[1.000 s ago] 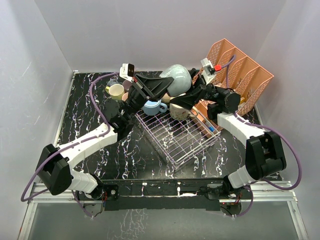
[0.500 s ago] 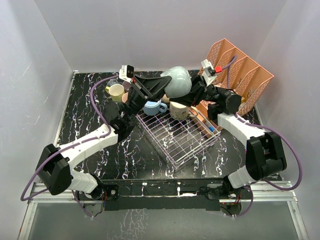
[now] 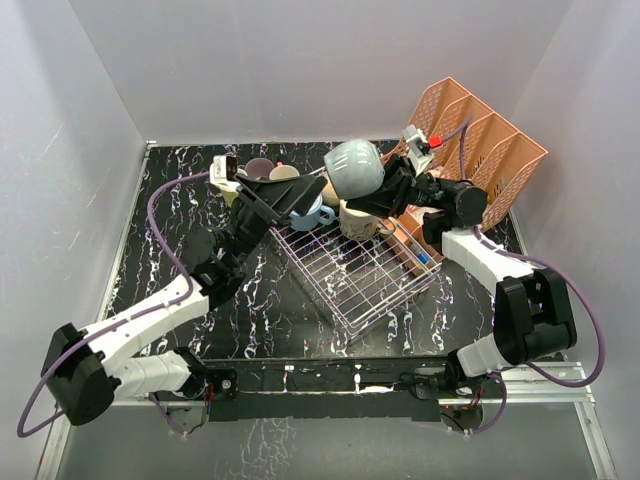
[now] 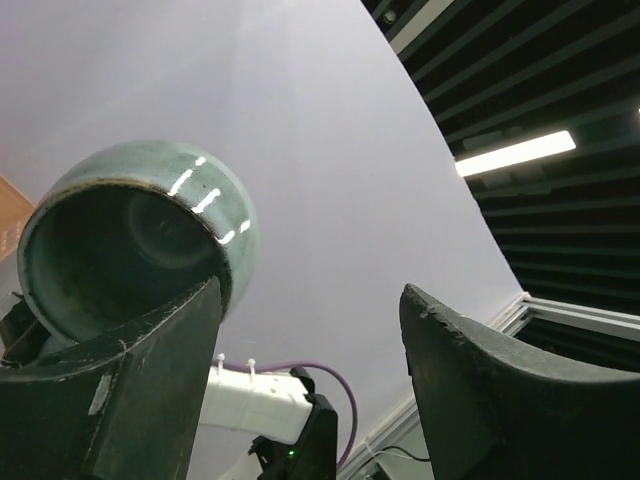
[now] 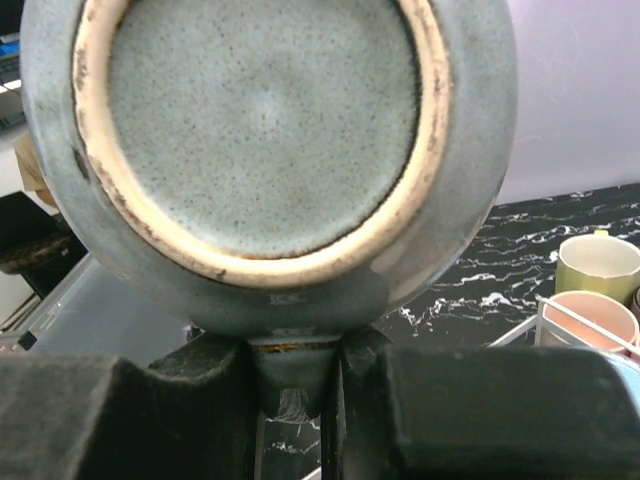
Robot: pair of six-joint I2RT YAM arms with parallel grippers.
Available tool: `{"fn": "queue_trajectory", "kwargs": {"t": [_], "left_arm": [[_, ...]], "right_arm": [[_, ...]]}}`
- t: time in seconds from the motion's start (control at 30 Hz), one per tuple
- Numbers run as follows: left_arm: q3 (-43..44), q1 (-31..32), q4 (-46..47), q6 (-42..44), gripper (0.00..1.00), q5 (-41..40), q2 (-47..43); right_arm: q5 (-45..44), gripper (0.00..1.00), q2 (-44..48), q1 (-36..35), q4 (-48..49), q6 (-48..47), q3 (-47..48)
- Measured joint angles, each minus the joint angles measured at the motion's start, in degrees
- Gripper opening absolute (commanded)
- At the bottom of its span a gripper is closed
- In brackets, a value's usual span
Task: Load the cups into the dish rack
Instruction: Turn the cup upside down in the dish rack.
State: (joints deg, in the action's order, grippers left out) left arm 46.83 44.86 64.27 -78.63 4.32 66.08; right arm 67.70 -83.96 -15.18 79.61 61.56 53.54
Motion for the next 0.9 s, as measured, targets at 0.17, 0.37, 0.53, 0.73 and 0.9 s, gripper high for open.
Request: {"fn": "queue_trajectory", "kwargs": {"t": [0.17,0.37,0.53,0.73,0.9], "left_arm": [[-3.08,0.0,-10.19,7.56,0.74,-1.31,-7.56],[-4.92,0.0,-32.17,20.52,0.83,-4.31,-18.64],[-4.81,0.0,-55.63,31.28,0.86,-10.05,-26.58],[-5.44,0.0,-73.57,37.66,0.85,-17.25,-29.75],[-8.57,-0.02,-77.77,39.54,0.86,-20.22,-30.88]], "right_arm": [[3.85,0.08,1.64,0.98,-8.94,-7.26,-0.04],[7.85,0.08,3.98,2.49,-40.41,-31.74,2.45],[2.84,0.08,5.01,2.89,-74.84,-60.02,8.28],[-5.9,0.08,6.14,2.82,-99.12,-81.29,9.4],[-14.34,0.08,6.14,1.01,-110.46,-90.62,9.42]]}}
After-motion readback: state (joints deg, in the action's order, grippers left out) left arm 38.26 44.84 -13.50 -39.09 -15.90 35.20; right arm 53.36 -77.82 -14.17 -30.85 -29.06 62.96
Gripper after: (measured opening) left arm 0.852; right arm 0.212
